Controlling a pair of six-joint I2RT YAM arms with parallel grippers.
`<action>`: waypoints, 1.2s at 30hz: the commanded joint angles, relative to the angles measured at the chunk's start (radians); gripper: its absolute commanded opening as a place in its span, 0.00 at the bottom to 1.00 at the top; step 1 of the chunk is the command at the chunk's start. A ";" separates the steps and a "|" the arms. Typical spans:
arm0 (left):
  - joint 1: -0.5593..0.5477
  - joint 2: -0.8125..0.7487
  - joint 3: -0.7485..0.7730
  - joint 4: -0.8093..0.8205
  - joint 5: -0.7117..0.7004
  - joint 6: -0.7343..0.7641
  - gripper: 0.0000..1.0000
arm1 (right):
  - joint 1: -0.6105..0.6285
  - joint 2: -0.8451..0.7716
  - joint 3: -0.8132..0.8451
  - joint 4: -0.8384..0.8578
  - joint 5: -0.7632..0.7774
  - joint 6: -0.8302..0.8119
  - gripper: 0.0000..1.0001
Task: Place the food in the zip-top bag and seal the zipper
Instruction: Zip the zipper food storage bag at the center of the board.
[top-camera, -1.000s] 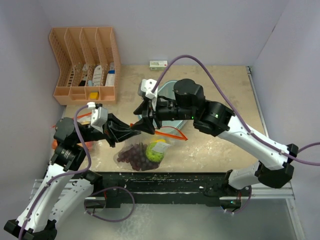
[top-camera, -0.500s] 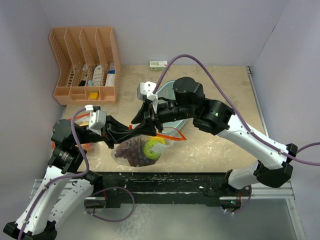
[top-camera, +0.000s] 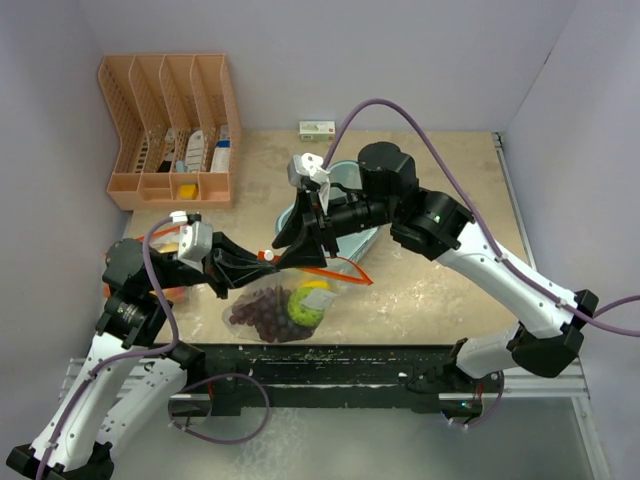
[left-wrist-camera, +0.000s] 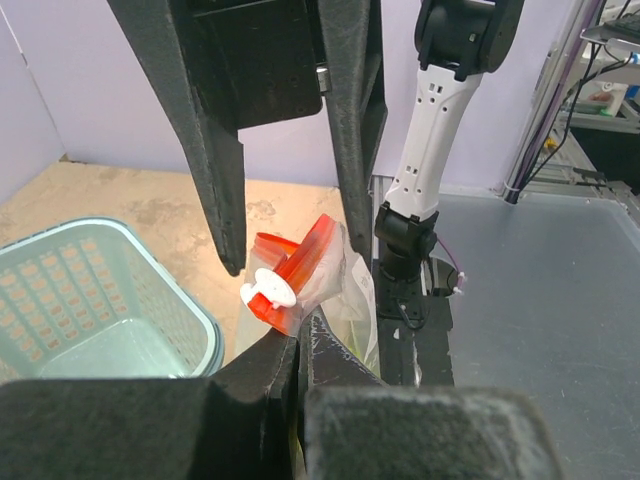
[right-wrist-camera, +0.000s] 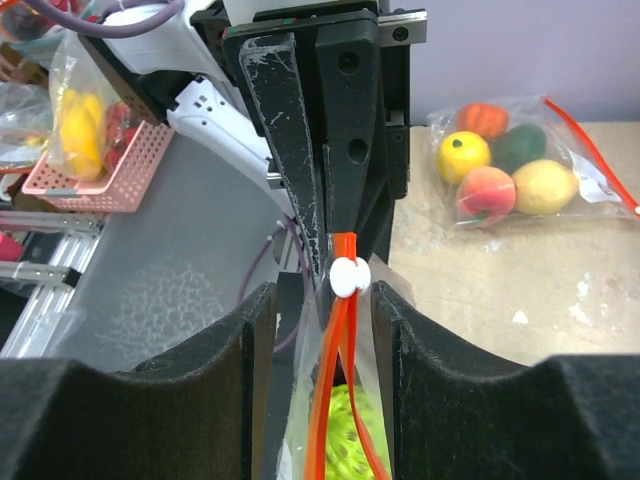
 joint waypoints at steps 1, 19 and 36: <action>-0.002 -0.009 0.054 0.060 -0.018 0.025 0.00 | 0.002 0.018 0.021 0.068 -0.089 0.044 0.46; -0.003 -0.012 0.051 0.047 -0.023 0.040 0.00 | 0.001 0.063 0.047 0.083 -0.112 0.091 0.15; -0.001 -0.015 0.148 -0.067 -0.094 0.131 0.00 | -0.057 -0.035 -0.065 0.038 -0.061 0.074 0.00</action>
